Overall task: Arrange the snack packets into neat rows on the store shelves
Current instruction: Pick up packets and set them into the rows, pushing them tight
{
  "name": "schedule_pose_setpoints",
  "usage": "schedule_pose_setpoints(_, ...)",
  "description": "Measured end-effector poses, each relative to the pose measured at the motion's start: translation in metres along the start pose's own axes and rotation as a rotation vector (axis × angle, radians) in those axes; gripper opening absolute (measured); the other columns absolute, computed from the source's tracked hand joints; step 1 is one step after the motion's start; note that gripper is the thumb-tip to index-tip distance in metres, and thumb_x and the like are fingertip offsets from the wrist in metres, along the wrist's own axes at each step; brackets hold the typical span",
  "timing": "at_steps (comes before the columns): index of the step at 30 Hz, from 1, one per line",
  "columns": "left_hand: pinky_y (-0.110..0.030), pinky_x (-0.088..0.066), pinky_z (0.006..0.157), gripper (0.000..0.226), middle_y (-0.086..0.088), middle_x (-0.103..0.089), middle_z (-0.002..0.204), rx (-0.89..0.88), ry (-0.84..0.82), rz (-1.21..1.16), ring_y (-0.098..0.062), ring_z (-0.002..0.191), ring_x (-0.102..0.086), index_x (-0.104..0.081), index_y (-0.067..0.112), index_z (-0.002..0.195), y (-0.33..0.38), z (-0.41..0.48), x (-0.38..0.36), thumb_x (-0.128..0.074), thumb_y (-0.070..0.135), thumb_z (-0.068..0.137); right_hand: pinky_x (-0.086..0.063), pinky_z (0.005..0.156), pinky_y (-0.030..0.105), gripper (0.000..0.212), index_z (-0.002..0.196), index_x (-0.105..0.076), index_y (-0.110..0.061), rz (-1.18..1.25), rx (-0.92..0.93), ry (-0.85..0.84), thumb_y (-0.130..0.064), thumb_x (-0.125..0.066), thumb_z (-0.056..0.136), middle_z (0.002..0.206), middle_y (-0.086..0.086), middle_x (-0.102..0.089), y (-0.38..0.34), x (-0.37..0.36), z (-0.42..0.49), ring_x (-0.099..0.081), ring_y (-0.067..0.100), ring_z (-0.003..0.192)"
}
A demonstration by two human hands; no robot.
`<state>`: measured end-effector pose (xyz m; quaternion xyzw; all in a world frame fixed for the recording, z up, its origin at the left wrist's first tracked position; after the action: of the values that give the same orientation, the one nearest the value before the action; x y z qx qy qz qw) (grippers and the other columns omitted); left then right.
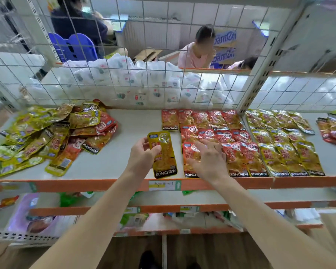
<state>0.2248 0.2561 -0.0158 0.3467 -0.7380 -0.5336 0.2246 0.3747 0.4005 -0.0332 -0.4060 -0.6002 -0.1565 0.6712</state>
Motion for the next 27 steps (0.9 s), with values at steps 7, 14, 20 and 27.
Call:
schedule_pose_setpoints(7,-0.049,-0.058,0.091,0.023,-0.008,-0.069,0.112,-0.043,-0.152,0.06,-0.027,0.104,-0.07,-0.06,0.019,0.108,-0.008,0.009,-0.004,-0.063,0.003,0.092,-0.023,0.115,0.046,0.05,0.145,-0.047,-0.034,0.033,0.0,-0.014,-0.038,-0.059,0.097,0.157,-0.006,-0.037,-0.008,-0.009,-0.018,-0.026,0.017,0.146)
schedule_pose_setpoints(14,-0.051,-0.058,0.089,0.016,-0.006,-0.074,0.096,-0.024,-0.249,0.07,-0.025,0.094,-0.072,-0.066,0.02,0.1,-0.006,0.01,-0.061,-0.068,0.006,0.091,-0.021,0.115,0.041,0.046,0.142,-0.053,-0.029,0.143,-0.078,0.218,-0.026,-0.062,0.096,0.154,-0.002,-0.042,0.023,0.032,-0.05,-0.03,0.017,0.145)
schedule_pose_setpoints(20,-0.043,-0.059,0.085,0.021,-0.005,-0.07,0.094,-0.111,-0.263,0.095,-0.022,0.089,-0.07,-0.061,0.029,0.101,-0.001,-0.011,-0.121,-0.072,0.015,0.092,-0.024,0.116,0.033,0.05,0.143,-0.052,-0.023,0.237,-0.215,0.307,-0.037,-0.061,0.096,0.15,-0.005,-0.048,0.084,0.059,-0.071,-0.036,0.014,0.142)
schedule_pose_setpoints(27,-0.008,-0.046,0.057,0.013,-0.001,-0.07,0.09,-0.203,-0.263,0.157,-0.005,0.074,-0.061,-0.07,0.017,0.1,-0.001,-0.061,-0.219,-0.061,0.008,0.097,-0.031,0.115,0.045,0.042,0.134,-0.059,-0.023,0.324,-0.269,0.355,-0.035,-0.064,0.094,0.142,-0.005,-0.056,0.175,0.104,-0.121,-0.045,0.017,0.135)
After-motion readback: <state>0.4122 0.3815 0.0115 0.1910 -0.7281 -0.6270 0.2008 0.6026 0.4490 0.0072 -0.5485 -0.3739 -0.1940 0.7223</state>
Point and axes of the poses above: each hand's wrist, its own z-axis towards the middle knuckle, its own x-axis out of the back of the hand, y = z × x, the point moved 3 cm from there along z, towards the middle knuckle
